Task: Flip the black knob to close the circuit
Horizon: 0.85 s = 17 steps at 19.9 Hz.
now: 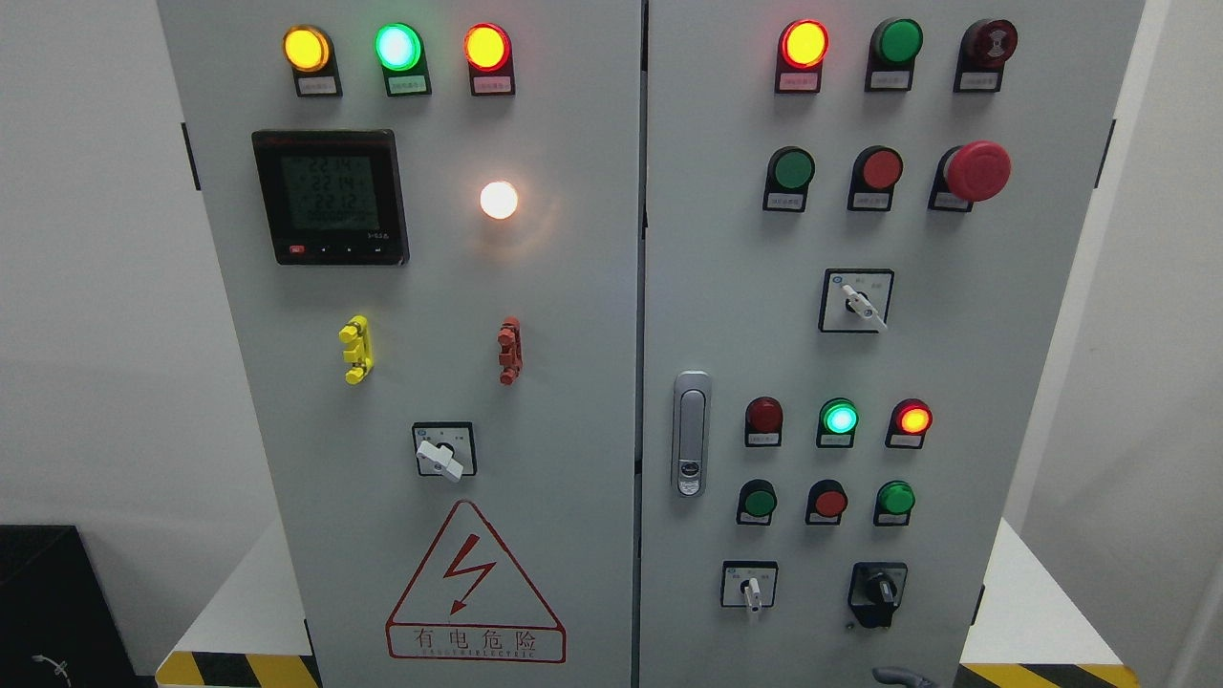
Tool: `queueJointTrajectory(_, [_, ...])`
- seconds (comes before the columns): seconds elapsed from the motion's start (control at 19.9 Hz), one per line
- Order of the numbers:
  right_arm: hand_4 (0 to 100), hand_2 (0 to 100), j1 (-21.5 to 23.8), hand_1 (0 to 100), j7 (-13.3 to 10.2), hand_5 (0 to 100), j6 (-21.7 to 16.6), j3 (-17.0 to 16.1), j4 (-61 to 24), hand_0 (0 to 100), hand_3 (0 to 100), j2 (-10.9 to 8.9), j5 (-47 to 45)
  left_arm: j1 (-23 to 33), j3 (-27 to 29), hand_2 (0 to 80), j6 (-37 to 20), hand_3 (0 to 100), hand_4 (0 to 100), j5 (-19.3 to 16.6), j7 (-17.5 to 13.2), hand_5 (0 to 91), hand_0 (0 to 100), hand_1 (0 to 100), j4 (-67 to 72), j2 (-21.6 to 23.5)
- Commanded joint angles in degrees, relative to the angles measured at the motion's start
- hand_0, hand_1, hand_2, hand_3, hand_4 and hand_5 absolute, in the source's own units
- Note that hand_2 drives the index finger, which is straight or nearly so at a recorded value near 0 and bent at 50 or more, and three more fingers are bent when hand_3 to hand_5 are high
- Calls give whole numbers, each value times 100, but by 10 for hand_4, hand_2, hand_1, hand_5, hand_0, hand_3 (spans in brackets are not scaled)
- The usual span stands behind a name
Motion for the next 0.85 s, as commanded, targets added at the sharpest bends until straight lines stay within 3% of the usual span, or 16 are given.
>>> queueJointTrajectory(0.0, [0,0,310,0,230,0,-212,-111,294,0,0,219,-1100,0,-114,0,4,0,0,-123,4,0,0,0,123,0])
queueJointTrajectory(0.35, [0,0,248,0,459,0,-220,-278,549,0,0,228,-1417,0,-114,0,4,0,0,-123,4,0,0,0,123,0])
queueJointTrajectory(0.8, [0,0,266,0,477,0,-229,-269,479,0,0,228,-1434,0,-114,0,4,0,0,-123,4,0,0,0,123,0])
